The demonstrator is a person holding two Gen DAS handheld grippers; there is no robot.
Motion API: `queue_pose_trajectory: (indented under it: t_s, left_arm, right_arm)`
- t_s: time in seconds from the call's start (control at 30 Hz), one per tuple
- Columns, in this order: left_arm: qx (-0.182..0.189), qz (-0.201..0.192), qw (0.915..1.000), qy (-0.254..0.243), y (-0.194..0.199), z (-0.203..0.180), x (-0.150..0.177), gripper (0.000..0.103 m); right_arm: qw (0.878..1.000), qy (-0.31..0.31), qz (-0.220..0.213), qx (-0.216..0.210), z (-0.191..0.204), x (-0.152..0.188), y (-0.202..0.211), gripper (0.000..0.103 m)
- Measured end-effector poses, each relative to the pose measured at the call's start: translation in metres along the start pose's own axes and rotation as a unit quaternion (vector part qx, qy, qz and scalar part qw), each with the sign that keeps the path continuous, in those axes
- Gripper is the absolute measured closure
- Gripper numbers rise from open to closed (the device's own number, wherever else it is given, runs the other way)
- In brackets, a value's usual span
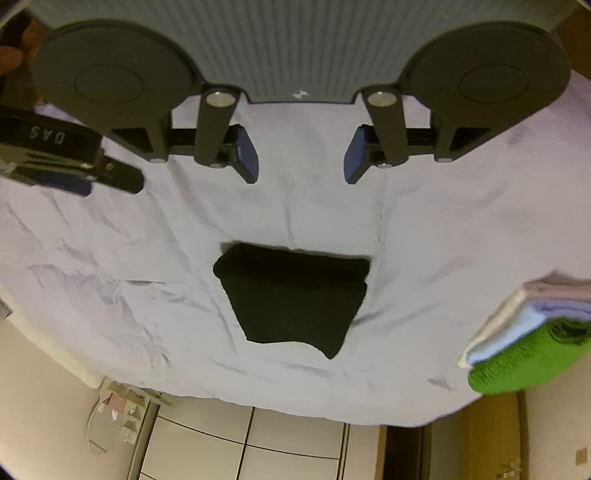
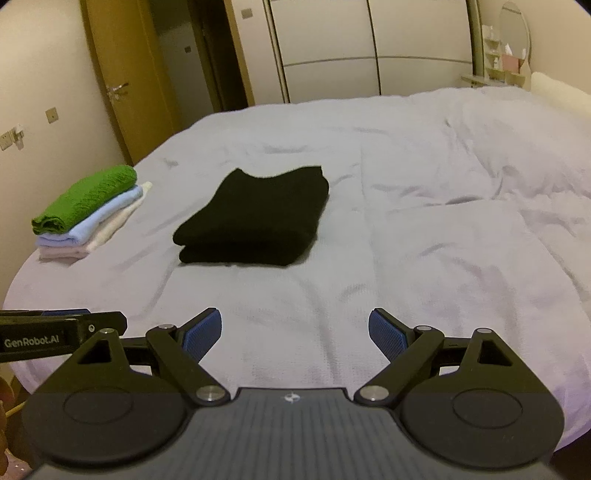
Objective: Fold clothes
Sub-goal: 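Roll both grippers and grasp the folded black skirt bundle's sides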
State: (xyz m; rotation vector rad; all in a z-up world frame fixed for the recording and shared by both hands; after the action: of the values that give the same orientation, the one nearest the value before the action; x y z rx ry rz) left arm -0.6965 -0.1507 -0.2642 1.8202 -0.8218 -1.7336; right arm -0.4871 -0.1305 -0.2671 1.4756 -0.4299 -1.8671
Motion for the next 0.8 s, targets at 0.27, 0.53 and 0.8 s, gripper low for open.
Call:
queue_pose_trajectory:
  t_s: [0.27,0.53,0.8]
  left_arm:
    - [0.144,-0.009,0.9758,0.164,-0.058,0.086,-0.016,0.042]
    - [0.241,0.001,0.9244,0.296,-0.159,0.157,-0.053,0.042]
    - [0.289,0.013,0.8754,0.388,-0.237,0.187,-0.047,0.042]
  right_arm:
    - [0.989,-0.093,0.062,-0.092,-0.024,0.001,-0.055,0.014]
    - [0.942,-0.272,0.058,-0.189,-0.069,-0.042,-0.120,0.014]
    - [0.902,-0.362,0.056,-0.229,-0.095,-0.070,-0.192,0.014]
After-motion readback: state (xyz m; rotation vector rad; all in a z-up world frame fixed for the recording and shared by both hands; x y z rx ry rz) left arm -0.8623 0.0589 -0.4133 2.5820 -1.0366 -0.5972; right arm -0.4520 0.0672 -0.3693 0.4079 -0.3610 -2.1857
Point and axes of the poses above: each gripper's, at about its wrist camera, not at the fingertips, and y roughly against the way its jaws point, z to its left, x to its underside, the point moved 5 cm from there along -y, roughly the way its jaws point, and after that the axes turned 8 degrees about -y, right-handed, at the moved point
